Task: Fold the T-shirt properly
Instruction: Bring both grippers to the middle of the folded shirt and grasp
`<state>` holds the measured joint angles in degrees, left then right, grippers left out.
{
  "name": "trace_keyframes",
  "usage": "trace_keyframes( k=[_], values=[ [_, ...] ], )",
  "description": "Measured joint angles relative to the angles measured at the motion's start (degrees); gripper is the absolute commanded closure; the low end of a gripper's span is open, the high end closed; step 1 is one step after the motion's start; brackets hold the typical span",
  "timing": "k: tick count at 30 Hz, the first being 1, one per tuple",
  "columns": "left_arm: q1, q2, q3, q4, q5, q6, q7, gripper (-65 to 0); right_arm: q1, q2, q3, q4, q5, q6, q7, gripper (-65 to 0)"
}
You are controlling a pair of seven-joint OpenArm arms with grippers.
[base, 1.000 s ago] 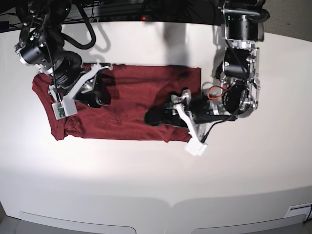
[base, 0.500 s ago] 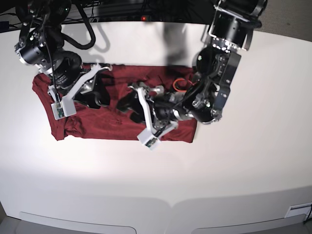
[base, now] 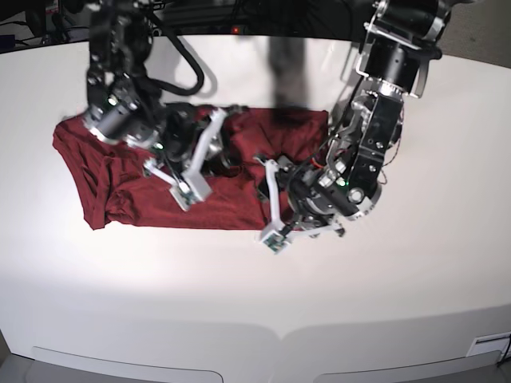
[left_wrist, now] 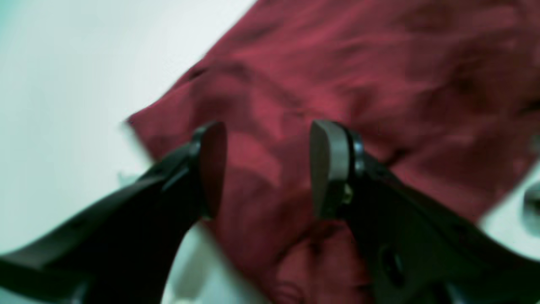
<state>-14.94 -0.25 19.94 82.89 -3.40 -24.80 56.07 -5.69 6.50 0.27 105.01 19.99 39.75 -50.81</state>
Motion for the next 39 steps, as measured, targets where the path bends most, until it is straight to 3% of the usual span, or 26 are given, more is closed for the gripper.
trace_keyframes(
  k=[5, 12, 16, 22, 24, 28, 39],
  values=[
    [0.0, -2.4, 0.0, 0.0, 0.6, 2.3, -0.9, -30.9, 6.9, 0.3, -4.7, -4.0, -6.6, 0.0, 0.4, -16.7],
    [0.2, -3.0, 0.0, 0.0, -1.2, 3.3, -0.9, -30.9, 11.5, 0.2, -4.9, -16.6, -7.4, 0.0, 4.2, -16.8],
    [0.2, -3.0, 0.0, 0.0, -3.1, 3.2, -0.4, -30.9, 13.7, 0.2, -4.9, -24.0, -7.5, 0.0, 5.8, -25.2],
    [0.2, -3.0, 0.0, 0.0, -3.1, 3.3, 0.4, -30.9, 14.3, 0.2, -4.9, -28.2, -7.1, 0.0, 6.8, -25.5],
    [0.2, -2.9, 0.0, 0.0, -3.1, 3.2, 0.5, -30.9, 14.3, 0.2, -4.9, -28.2, -6.4, 0.0, 5.3, -20.0],
    [0.2, -3.0, 0.0, 0.0, -3.1, 3.3, 0.5, -30.9, 14.3, 0.8, -4.9, -28.2, -6.4, 0.0, 4.9, 0.0],
    [0.2, -3.0, 0.0, 0.0, -3.1, 3.2, 0.5, -30.9, 17.7, 1.0, -4.7, -28.2, -6.9, 0.0, 5.3, 0.0]
  ],
)
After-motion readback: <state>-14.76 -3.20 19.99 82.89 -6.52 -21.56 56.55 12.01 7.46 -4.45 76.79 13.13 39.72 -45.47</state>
